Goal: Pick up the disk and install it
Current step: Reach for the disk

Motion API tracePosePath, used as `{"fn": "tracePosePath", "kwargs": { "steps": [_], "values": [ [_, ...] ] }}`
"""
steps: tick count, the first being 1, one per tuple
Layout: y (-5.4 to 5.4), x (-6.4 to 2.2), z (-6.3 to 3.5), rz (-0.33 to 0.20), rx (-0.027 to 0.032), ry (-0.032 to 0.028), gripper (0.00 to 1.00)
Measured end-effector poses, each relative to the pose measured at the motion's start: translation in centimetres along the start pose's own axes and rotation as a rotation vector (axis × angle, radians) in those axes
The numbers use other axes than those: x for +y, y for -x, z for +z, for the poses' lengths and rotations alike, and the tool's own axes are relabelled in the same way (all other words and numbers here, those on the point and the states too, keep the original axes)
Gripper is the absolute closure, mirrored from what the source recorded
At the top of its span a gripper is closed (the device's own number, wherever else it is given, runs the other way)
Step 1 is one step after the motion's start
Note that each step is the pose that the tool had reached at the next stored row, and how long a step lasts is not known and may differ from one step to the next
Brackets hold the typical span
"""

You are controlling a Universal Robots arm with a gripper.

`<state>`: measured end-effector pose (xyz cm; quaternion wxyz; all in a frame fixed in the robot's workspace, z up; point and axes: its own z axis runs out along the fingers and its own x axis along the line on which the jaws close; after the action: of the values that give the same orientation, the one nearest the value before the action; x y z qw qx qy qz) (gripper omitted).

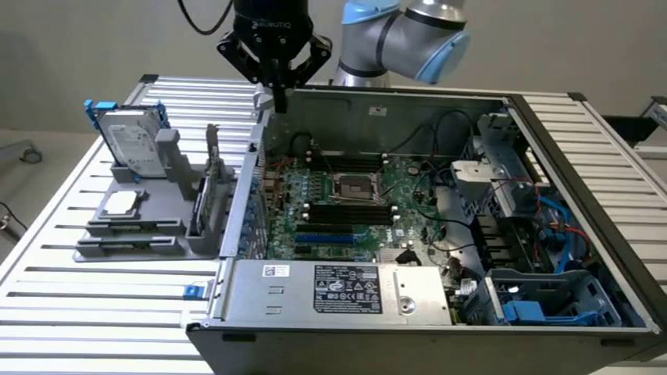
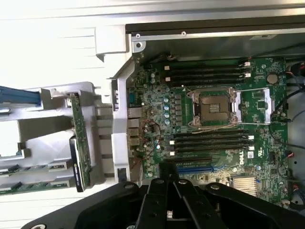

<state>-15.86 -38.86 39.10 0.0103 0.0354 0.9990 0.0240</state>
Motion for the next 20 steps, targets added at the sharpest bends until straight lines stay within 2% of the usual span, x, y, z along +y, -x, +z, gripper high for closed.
{"fn": "tracePosePath", "kwargs": {
  "steps": [20],
  "values": [
    [-9.3, 1.87, 0.77, 0.000, -0.0001, 0.0001, 0.89]
  ]
}}
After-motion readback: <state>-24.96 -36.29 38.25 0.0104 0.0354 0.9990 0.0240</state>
